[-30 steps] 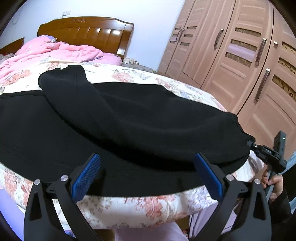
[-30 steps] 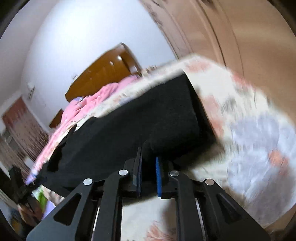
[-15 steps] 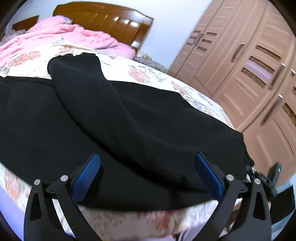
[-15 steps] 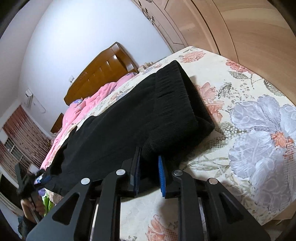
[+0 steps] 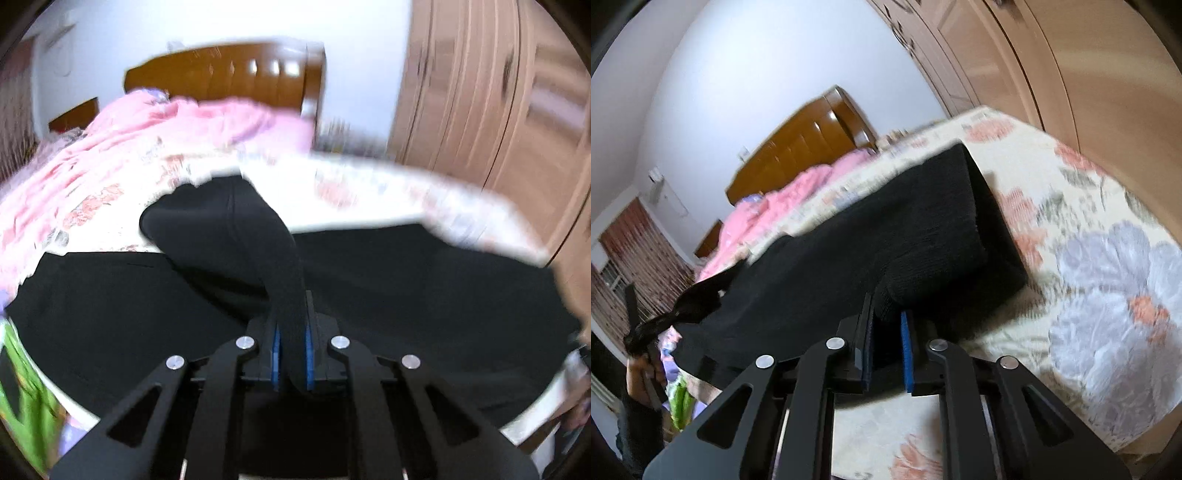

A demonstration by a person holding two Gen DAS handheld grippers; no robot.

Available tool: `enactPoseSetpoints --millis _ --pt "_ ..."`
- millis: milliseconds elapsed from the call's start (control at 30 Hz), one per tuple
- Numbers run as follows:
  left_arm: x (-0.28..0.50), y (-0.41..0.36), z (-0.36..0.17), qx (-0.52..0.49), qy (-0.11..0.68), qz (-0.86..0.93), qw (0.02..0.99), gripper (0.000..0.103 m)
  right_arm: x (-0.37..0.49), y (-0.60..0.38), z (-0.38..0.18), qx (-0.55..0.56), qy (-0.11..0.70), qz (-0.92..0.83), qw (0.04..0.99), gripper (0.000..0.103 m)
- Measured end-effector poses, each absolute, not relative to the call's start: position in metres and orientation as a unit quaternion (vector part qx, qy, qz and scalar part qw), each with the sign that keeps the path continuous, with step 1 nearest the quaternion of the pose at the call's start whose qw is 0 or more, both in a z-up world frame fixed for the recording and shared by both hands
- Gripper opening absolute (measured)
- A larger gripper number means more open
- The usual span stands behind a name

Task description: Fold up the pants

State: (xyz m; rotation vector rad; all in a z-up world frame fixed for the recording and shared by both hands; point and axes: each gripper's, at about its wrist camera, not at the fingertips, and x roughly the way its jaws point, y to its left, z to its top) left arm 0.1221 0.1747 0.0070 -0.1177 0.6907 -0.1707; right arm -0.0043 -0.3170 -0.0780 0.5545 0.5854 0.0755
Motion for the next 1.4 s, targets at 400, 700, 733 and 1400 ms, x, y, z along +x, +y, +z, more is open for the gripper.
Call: enactPoseSetpoints --millis 400,700,733,1400 --pt "0.087 0.206 -0.075 -0.117 0.371 -0.092 0.917 0.013 -0.009 -0.322 -0.095 0.269 0.317 0.016 0.909 0.008" --pt "0.079 0.201 -0.072 -0.137 0.363 -0.110 0.915 0.065 -0.007 -0.303 -0.080 0.291 0.320 0.059 0.900 0.044" --pt "0.079 0.198 -0.072 -0.134 0.363 -0.111 0.915 0.065 -0.006 -0.300 -0.080 0.295 0.322 0.068 0.897 0.045" --pt "0.077 0.192 -0.075 -0.103 0.359 -0.119 0.920 0.079 -0.012 -0.269 -0.093 0.270 0.379 0.063 0.883 0.023"
